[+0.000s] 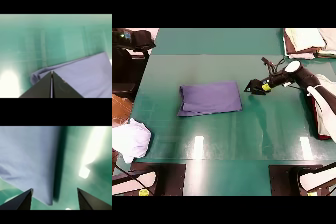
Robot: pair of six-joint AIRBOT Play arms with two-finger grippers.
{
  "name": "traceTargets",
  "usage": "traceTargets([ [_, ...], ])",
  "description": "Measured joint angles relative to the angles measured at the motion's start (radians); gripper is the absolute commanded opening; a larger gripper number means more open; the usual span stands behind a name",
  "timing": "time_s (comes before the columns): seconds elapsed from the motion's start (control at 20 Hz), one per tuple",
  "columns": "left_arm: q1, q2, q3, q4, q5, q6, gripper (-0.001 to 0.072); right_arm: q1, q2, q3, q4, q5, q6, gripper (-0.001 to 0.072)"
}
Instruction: Fold the shirts.
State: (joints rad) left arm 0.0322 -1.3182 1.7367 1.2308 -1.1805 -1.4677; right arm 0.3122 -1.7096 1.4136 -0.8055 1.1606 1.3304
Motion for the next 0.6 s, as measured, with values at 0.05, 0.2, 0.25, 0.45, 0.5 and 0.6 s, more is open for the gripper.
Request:
traceTargets([
  [0.05,-0.014,0.0,-0.001,0.0,0.007,0.003,0.0023,-0.002,-0.004,-0.017,0.014,-0.013,0.003,0.0626],
  [0.2,-0.052,-0.001,-0.004,-0.001,0.026,0.007,0.0023,0.014,-0.055,-0.014,0.047,-0.026,0.012,0.0626],
  [0.25,-0.06,-0.001,-0.005,-0.003,0.029,0.008,0.0023,0.029,-0.083,0.003,0.073,-0.024,0.012,0.0613],
  [0.45,-0.077,-0.001,-0.006,-0.008,0.035,0.01,0.0023,0.105,-0.209,0.118,0.185,-0.018,0.014,0.0503],
  [0.5,-0.079,-0.001,-0.006,-0.011,0.035,0.01,0.0023,0.129,-0.239,0.156,0.204,-0.017,0.014,0.0385],
  [0.6,-0.081,-0.001,-0.006,-0.021,0.031,0.01,0.0022,0.17,-0.29,0.227,0.214,-0.018,0.014,0.0098],
])
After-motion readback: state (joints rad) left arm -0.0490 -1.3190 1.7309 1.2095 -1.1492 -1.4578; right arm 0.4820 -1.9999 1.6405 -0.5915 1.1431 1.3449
